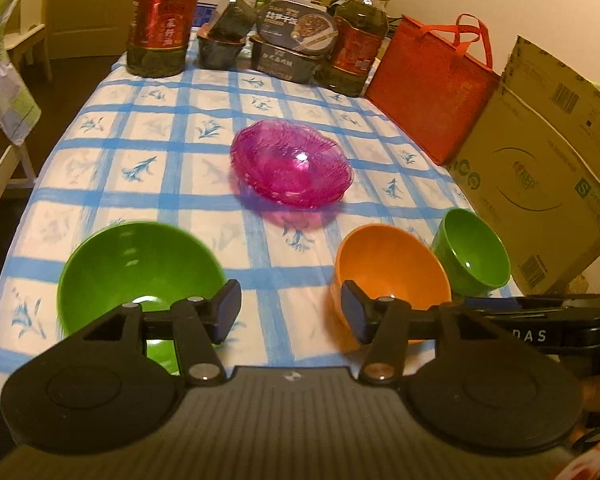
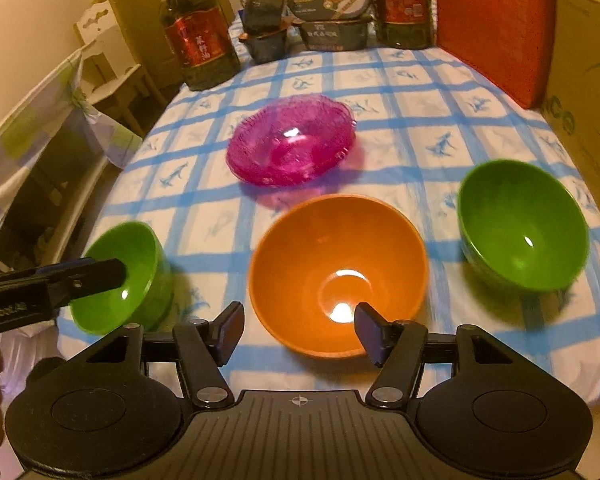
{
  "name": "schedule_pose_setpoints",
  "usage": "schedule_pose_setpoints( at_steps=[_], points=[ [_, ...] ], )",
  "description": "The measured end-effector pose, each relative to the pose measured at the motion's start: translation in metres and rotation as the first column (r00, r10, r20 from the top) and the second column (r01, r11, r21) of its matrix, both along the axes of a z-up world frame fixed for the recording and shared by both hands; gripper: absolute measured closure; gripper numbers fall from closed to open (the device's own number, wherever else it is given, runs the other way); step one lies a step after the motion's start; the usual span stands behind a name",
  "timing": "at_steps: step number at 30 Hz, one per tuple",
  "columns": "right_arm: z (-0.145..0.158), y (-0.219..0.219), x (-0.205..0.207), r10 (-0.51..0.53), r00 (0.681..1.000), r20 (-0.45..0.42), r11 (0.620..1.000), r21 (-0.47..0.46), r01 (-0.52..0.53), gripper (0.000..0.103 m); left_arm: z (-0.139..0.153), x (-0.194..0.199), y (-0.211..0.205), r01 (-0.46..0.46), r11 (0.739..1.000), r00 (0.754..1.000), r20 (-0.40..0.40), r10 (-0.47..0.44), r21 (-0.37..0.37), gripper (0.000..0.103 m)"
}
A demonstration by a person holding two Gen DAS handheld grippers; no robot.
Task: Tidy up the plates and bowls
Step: 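Move both grippers toward the large green bowl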
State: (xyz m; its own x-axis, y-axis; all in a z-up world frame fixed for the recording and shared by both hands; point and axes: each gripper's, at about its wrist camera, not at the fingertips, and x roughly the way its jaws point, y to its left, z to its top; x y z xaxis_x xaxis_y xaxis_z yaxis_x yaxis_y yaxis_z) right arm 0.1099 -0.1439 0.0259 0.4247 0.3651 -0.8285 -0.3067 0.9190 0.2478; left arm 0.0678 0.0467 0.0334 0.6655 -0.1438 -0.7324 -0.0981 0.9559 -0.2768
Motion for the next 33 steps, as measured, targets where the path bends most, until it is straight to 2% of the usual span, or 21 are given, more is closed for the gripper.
schedule_pose_setpoints(
  at_steps=[6,21,33],
  points=[
    [-0.004,-0.005,-0.018,-0.007,1.0,0.008,0.999,-0.034,0.007,0.041,-0.007,-0.019,0.003,-0.028,1.0,0.999,-0.022,0.028,-0.014,0.047],
    [-0.011,-0.006,-0.038,0.001,0.999,-0.04,1.0,-0.013,-0.001,0.04,-0.03,-0.057,0.01,-0.062,0.998,0.994,-0.089,0.059,-0.023,0.044],
    [-0.019,0.004,-0.043,0.017,0.998,-0.054,1.0,-0.002,-0.018,0.04,-0.038,-0.079,0.035,-0.145,0.989,0.984,-0.11,0.143,-0.017,0.038]
  ],
)
